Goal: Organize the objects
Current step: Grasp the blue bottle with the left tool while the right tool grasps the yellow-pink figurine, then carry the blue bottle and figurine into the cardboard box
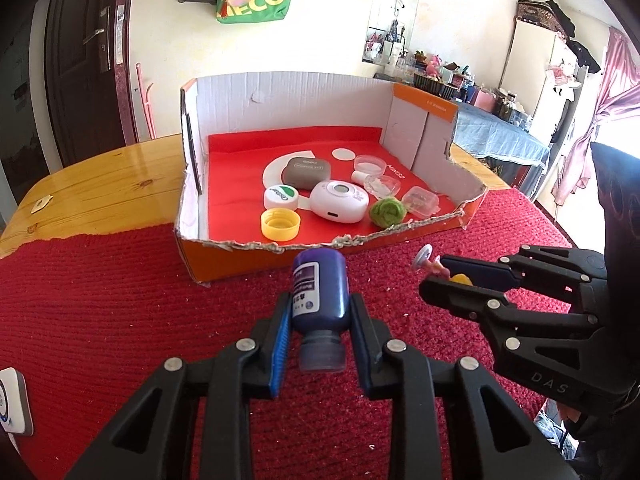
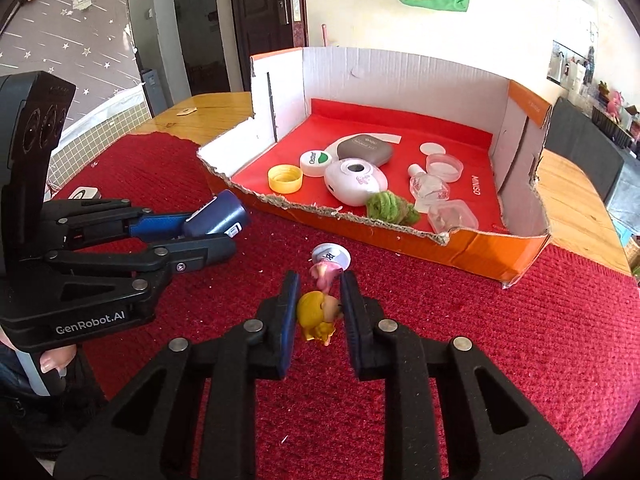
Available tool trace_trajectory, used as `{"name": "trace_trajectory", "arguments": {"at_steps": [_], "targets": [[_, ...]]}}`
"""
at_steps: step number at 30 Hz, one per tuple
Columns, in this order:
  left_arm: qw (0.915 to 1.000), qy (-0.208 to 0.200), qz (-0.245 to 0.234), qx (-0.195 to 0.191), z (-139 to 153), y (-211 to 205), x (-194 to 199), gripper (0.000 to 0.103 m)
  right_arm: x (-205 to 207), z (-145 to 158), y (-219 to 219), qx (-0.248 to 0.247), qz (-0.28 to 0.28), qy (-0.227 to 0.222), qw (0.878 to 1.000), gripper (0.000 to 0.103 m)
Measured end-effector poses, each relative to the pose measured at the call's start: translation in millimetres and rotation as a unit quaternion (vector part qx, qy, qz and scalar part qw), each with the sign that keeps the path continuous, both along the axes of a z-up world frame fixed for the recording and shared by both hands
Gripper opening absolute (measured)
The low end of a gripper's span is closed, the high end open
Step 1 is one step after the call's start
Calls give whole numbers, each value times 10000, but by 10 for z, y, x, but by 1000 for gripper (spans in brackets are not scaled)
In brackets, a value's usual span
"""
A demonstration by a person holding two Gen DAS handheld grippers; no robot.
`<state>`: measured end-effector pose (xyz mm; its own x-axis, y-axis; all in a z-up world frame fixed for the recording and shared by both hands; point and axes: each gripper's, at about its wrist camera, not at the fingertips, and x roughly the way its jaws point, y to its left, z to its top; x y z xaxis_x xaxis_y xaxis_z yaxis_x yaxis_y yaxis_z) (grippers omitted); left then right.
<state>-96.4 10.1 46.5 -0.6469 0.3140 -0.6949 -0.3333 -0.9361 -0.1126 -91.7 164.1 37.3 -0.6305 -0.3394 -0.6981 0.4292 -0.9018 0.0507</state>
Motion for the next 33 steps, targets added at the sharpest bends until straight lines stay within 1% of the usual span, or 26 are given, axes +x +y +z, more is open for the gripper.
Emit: {"name": "trace_trajectory", "arguments": {"at_steps": [14,18,21,23,26,29,33], "targets": [[10000,26,-9,-6,47,14,52,29,56,-10,27,-40,57,-66,10000,20],[9999,-9,-9,123,150,-17,27,28,73,44,37,-72,118,-48,9999,20],[10000,31,8,94,311,-32,-38,29,69,163,91,-224,152,-3,9996,20],[9999,112,2,40,443,-18,-134,29,31,274,140,-383,155,18,9991,20],[10000,49,-54,-44,587,19,-408,29,-117,454,194,-476,115,74,9988,20],[9993,-80,-32,-352,647,104,-755,29,-391,639,241,-627,70,-12,9980,20],[9964,-310,48,-793,625,206,-1203,29,-829,823,233,-579,-43,-134,9982,20]]}}
